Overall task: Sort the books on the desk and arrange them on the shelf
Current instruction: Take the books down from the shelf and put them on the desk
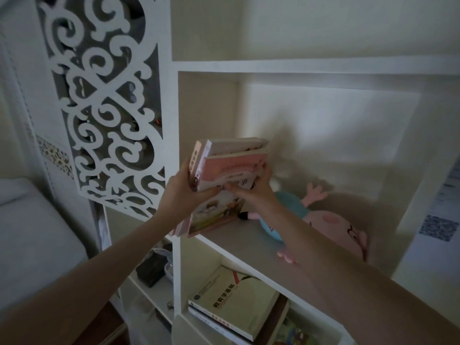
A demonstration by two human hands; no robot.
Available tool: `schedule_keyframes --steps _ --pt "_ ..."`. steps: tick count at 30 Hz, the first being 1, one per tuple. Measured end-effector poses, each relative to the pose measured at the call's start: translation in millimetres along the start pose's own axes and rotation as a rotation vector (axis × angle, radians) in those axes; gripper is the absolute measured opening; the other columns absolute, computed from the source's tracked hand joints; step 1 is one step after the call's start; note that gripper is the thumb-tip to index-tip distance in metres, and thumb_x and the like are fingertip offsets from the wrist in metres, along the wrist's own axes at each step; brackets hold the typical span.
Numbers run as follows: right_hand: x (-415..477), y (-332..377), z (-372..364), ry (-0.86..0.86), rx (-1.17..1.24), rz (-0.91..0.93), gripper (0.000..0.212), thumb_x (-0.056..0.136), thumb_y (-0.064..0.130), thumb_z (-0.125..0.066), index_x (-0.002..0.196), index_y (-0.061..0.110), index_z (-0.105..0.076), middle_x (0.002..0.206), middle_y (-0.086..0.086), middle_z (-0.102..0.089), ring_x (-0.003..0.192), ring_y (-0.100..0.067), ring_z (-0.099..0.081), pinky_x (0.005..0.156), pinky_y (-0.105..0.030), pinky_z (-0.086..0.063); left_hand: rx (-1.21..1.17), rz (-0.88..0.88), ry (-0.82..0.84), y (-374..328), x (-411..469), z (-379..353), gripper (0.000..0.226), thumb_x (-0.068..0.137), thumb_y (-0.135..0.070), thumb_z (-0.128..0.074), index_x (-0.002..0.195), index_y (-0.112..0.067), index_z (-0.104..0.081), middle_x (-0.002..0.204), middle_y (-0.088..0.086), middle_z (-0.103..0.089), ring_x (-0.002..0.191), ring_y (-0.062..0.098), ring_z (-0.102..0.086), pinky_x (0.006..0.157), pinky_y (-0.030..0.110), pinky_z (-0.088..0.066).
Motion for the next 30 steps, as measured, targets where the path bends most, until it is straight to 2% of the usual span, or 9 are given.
schedule_keyframes --steps 2,6,8,13,16,20,22,27,30 --pt "2 7 -4 0.046 -0.033 0.003 0.11 0.073 0.017 -0.082 0.152 0.022 -0.005 0.145 -0.001 -0.045 0.125 -0.015 -0.051 0.099 -0.035 -0.048 -0.136 0.041 -0.049 -1 0 11 0.051 0.072 -0.018 -0.08 0.111 -0.029 -0.047 0.087 -0.021 -0.062 0.072 -0.017 -0.061 0.056 0.006 -0.049" --pt "5 30 -11 0.159 -0.051 0.078 0.09 0.079 0.014 -0.077 0.148 0.023 -0.02 0.13 -0.001 -0.057 0.106 -0.009 -0.062 0.072 -0.016 -0.056 -0.506 0.141 -0.057 1 2 26 0.047 0.065 -0.019 -0.078 0.104 -0.028 -0.053 0.096 -0.007 -0.07 0.083 0.007 -0.071 0.061 0.022 -0.056" --pt "3 39 -11 0.168 -0.068 0.134 0.093 0.078 0.014 -0.078 0.148 0.025 -0.017 0.133 -0.003 -0.055 0.115 -0.016 -0.06 0.075 -0.018 -0.056 -0.527 0.162 -0.017 -1 5 29 0.053 0.062 -0.024 -0.078 0.109 -0.028 -0.054 0.099 -0.006 -0.071 0.087 0.013 -0.071 0.064 0.028 -0.058" --pt "-29 42 -6 0.205 -0.077 0.238 0.113 0.077 0.017 -0.077 0.148 0.042 0.007 0.132 0.026 -0.05 0.115 0.001 -0.057 0.091 -0.03 -0.054 -0.562 0.214 0.068 5 0 26 0.061 0.062 -0.019 -0.085 0.114 -0.027 -0.055 0.104 -0.003 -0.072 0.093 0.021 -0.07 0.067 0.031 -0.058" --pt "-52 44 0 0.23 -0.075 0.258 0.112 0.073 0.031 -0.082 0.138 0.064 0.004 0.148 0.008 -0.043 0.123 -0.005 -0.054 0.102 -0.045 -0.047 -0.603 0.261 0.069 9 -11 25 0.078 0.058 -0.03 -0.086 0.126 -0.021 -0.05 0.113 0.003 -0.069 0.096 0.022 -0.07 0.07 0.034 -0.058" --pt "-84 55 3 0.201 -0.101 0.285 0.095 0.077 0.029 -0.08 0.144 0.052 -0.017 0.147 0.006 -0.042 0.127 -0.014 -0.052 0.096 -0.05 -0.051 -0.55 0.224 0.006 -8 -33 34 0.099 0.067 -0.027 -0.083 0.144 -0.04 -0.022 0.113 -0.009 -0.064 0.09 0.014 -0.071 0.066 0.038 -0.059" --pt "-106 59 6 0.182 -0.094 0.302 0.084 0.082 0.024 -0.075 0.146 0.044 -0.025 0.142 0.015 -0.047 0.129 -0.012 -0.05 0.098 -0.052 -0.049 -0.439 0.134 -0.031 -28 -47 38 0.096 0.071 -0.03 -0.077 0.144 -0.048 -0.017 0.126 -0.014 -0.049 0.094 0.003 -0.067 0.066 0.032 -0.06" --pt "-156 67 22 0.095 -0.211 0.271 0.078 0.085 0.033 -0.071 0.141 0.056 -0.023 0.116 0.06 -0.03 0.142 -0.012 -0.021 0.113 -0.053 -0.03 -0.2 0.096 0.035 -49 -86 27 0.066 0.069 -0.041 -0.071 0.124 -0.063 -0.041 0.146 -0.007 -0.014 0.121 0.014 -0.04 0.065 0.013 -0.055" --pt "-181 58 37 0.077 -0.29 0.205 0.067 0.079 0.045 -0.067 0.134 0.062 -0.032 0.121 0.055 -0.015 0.142 -0.002 -0.012 0.118 -0.05 -0.022 -0.179 0.097 0.135 -55 -108 14 0.065 0.064 -0.049 -0.08 0.122 -0.051 -0.051 0.142 -0.007 -0.021 0.131 0.021 -0.031 0.069 0.014 -0.055"
Point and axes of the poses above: each hand's wrist, its own x-axis towards the middle knuckle, its own z-axis out of the back of the hand, y = z × x, the point moved 9 cm from there along x, towards the middle knuckle
